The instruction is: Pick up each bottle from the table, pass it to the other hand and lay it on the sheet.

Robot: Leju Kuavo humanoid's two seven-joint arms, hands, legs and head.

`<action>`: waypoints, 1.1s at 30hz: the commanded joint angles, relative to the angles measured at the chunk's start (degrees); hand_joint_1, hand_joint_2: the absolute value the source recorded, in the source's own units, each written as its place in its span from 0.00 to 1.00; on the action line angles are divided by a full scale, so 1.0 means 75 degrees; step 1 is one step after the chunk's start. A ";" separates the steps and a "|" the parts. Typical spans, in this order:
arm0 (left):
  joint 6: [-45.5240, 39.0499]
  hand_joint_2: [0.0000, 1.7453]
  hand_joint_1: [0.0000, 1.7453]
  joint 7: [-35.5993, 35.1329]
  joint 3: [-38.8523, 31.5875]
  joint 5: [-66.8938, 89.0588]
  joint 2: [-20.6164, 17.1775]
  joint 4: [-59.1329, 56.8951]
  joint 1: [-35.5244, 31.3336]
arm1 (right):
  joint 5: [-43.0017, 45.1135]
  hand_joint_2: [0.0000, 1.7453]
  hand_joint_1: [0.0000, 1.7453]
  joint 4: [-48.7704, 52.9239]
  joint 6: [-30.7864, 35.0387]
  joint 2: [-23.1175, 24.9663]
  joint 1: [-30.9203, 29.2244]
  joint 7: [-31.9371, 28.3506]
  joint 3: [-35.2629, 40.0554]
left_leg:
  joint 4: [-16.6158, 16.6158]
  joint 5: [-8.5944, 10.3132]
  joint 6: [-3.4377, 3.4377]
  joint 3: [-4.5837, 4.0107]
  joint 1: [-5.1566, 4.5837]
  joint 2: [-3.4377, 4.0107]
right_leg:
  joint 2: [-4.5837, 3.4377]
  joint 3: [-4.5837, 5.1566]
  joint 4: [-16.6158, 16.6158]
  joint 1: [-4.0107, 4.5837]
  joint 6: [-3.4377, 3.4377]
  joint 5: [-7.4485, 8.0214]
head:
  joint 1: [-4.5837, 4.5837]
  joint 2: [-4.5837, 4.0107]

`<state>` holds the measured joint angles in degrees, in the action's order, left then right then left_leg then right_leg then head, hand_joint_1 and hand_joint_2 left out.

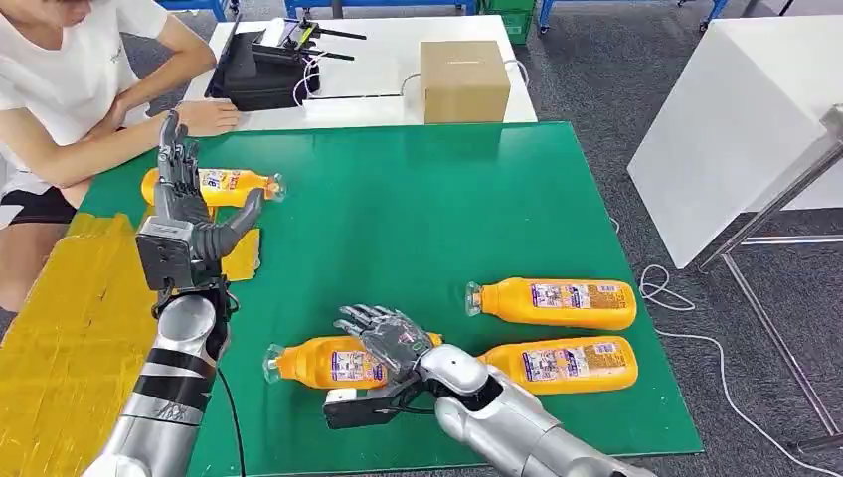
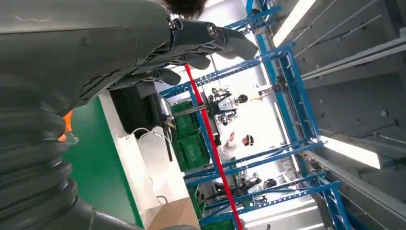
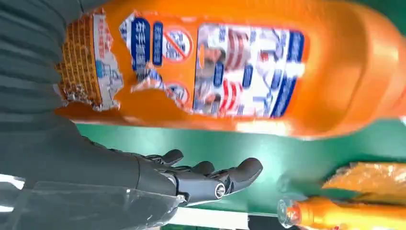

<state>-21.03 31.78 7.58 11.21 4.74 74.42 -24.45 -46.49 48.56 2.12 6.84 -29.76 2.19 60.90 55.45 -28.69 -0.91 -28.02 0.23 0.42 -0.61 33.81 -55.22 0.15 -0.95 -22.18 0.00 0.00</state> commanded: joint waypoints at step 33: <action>0.0041 1.00 0.00 0.0075 0.0120 -0.0280 0.0060 -0.0853 -0.0279 | -0.0588 1.00 1.00 -0.1810 -0.0304 -0.0044 -0.0849 0.0500 0.0788 | -0.0006 0.0003 0.0002 0.0064 -0.0006 -0.0022 | 0.0024 -0.0075 0.0011 0.0000 -0.0006 -0.0003 | 0.0000 0.0000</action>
<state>-20.74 32.44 7.56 9.40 4.79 71.41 -24.64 -53.27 39.32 -3.00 7.45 -36.73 3.87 69.51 55.45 -28.68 -0.91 -27.58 0.16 0.44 -0.62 33.36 -55.21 0.13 -0.95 -22.18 0.00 0.00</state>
